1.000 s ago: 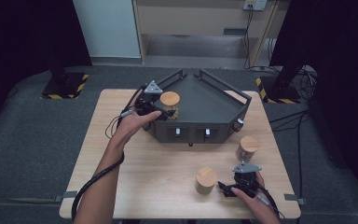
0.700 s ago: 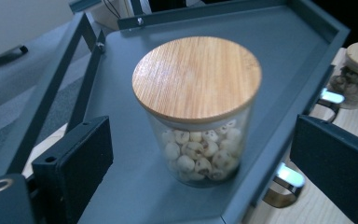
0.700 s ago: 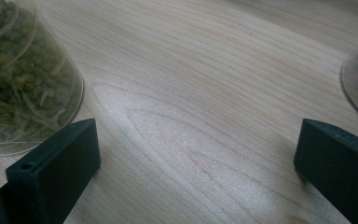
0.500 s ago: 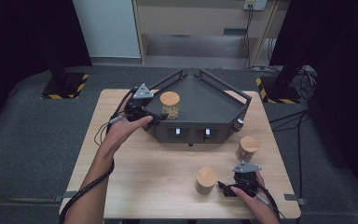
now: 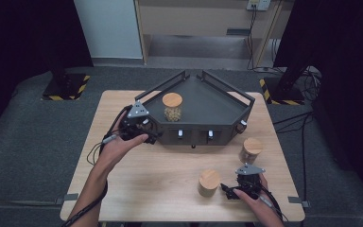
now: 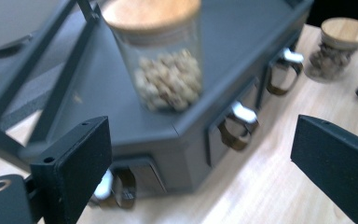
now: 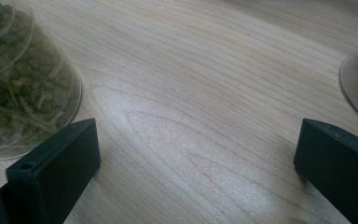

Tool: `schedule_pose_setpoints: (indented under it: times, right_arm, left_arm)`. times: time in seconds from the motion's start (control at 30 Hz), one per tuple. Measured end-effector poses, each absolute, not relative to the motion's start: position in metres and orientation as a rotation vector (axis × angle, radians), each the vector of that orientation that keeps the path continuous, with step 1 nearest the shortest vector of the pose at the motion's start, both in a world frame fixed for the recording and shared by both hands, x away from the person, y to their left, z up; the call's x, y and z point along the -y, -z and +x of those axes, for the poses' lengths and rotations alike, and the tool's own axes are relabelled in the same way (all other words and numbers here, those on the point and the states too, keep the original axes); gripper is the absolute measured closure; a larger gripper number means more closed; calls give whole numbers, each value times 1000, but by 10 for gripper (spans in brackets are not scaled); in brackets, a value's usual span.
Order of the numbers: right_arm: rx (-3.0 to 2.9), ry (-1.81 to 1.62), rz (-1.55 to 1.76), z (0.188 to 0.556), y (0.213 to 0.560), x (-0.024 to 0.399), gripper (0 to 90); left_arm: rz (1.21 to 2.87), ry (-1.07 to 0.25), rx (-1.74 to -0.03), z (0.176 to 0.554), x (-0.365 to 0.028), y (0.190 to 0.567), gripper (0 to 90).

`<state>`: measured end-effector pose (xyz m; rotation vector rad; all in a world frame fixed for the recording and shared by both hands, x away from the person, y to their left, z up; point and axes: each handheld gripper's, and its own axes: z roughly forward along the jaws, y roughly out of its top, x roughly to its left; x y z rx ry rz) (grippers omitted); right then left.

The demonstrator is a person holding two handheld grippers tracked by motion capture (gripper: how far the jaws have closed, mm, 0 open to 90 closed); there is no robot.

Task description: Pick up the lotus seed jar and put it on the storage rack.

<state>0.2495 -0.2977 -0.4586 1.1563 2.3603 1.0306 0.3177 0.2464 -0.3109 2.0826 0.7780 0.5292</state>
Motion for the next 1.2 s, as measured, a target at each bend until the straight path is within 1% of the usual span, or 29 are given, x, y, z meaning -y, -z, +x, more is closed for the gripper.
schedule_pose_setpoints:
  times: [0.3, 0.6, 0.83, 1.2]
  right_arm:
    - [-2361, -1031, 1156, 250, 459, 298, 3]
    - [-2361, -1031, 1156, 250, 459, 298, 3]
    - [-2361, -1031, 1155, 250, 459, 298, 3]
    - [-2360, -1030, 1155, 249, 459, 298, 3]
  left_arm:
    - [2100, -522, -849, 290, -255, 332, 36]
    - [2107, -533, -897, 269, -260, 340, 35]
    - [2104, -534, -913, 255, -258, 346, 34]
    - [2116, -522, -964, 238, -263, 366, 33]
